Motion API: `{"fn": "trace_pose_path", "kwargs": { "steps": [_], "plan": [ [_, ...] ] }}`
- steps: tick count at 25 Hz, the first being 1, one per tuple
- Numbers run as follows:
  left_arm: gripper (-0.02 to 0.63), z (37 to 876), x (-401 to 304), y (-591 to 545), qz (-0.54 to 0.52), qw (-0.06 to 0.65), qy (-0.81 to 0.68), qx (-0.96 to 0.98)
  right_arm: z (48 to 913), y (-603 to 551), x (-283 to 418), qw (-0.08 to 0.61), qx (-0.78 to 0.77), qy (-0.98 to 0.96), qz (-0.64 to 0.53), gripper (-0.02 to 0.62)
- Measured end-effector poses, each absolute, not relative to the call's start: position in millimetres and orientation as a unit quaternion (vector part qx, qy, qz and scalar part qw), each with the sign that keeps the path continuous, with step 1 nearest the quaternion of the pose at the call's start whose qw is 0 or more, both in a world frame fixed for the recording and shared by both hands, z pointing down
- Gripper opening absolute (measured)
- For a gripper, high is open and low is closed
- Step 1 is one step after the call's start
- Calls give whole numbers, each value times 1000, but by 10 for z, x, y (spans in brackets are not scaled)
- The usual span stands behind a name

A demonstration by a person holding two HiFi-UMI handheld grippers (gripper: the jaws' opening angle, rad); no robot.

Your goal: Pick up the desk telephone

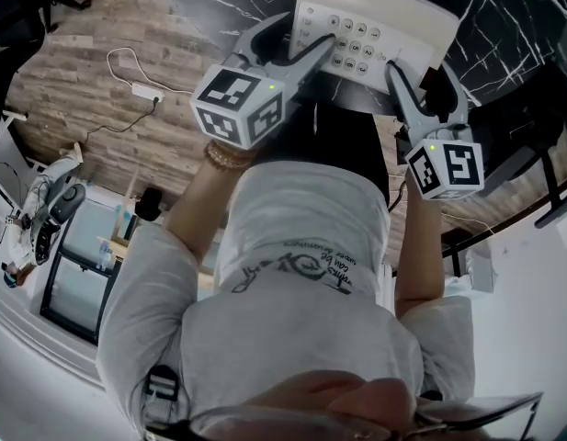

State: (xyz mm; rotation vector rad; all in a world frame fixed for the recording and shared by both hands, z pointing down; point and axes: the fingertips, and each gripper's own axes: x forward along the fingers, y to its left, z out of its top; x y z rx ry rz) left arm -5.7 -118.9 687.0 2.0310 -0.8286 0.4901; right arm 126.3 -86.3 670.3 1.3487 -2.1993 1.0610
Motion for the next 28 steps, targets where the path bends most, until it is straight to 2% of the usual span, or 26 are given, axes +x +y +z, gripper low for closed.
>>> {"fn": "trace_pose_path", "kwargs": {
  "steps": [28],
  "plan": [
    [258,4756,-171,-1370,143,355,-363,849,4692,-1024,1163,107,491,-808,308,316]
  ]
}}
